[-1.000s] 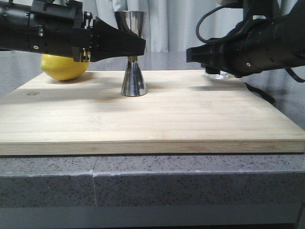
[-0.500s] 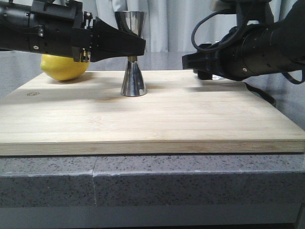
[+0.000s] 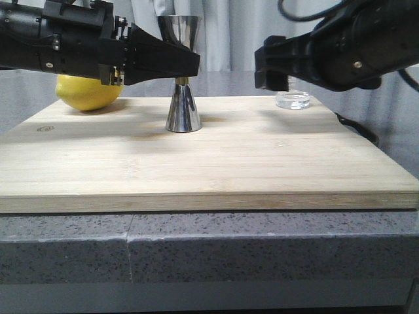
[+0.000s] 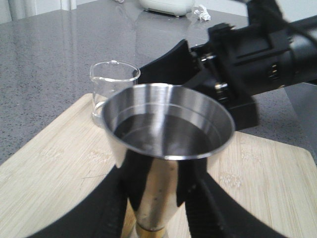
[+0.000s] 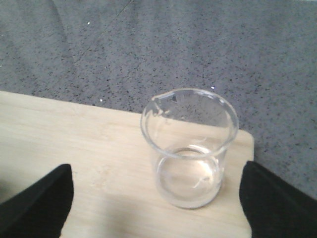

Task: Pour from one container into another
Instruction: 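Open the right gripper and withdraw it from the beaker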

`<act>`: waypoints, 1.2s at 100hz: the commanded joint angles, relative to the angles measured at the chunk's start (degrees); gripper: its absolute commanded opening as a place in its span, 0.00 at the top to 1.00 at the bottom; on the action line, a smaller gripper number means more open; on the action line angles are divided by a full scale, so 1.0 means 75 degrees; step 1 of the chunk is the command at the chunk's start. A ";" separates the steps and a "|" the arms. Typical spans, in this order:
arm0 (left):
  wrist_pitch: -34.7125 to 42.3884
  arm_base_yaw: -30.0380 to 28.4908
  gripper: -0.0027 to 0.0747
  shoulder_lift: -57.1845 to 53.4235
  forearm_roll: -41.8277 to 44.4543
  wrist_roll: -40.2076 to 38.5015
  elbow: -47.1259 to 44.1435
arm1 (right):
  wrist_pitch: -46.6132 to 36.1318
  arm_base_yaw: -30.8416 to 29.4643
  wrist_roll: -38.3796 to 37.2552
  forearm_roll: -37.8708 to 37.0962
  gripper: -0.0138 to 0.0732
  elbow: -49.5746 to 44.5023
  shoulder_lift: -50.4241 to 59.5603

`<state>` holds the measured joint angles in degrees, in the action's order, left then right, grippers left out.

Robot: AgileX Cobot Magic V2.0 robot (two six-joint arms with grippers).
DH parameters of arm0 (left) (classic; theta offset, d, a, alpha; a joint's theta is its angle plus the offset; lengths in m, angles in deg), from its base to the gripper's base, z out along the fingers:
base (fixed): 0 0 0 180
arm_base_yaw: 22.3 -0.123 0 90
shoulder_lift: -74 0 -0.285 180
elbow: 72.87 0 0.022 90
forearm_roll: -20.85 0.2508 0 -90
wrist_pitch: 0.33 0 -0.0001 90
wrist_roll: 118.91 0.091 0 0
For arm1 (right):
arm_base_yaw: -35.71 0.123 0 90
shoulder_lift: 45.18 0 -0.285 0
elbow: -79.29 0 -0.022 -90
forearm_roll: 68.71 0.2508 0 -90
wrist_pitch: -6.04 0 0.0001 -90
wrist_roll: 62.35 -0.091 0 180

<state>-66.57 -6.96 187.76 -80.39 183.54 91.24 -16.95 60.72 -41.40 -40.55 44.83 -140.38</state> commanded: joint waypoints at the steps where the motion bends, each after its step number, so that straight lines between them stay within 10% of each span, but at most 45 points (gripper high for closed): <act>1: -0.0875 0.0047 0.66 -0.0327 -0.0563 0.0013 0.0225 | -0.0214 -0.0036 -0.0031 -0.0128 0.13 -0.0111 0.0674; 48: -0.0875 0.0047 0.66 -0.0327 -0.0563 0.0013 0.0225 | 0.3182 -0.0036 0.0180 -0.0302 0.13 -0.1063 0.3268; 120: -0.0869 0.0047 0.66 -0.0327 -0.0563 0.0013 0.0225 | 0.3805 -0.0036 0.0180 -0.0477 0.13 -0.1063 0.4055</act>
<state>-66.57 -6.96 187.76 -80.39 183.54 91.24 14.74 60.72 -40.56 -43.64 35.40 -111.03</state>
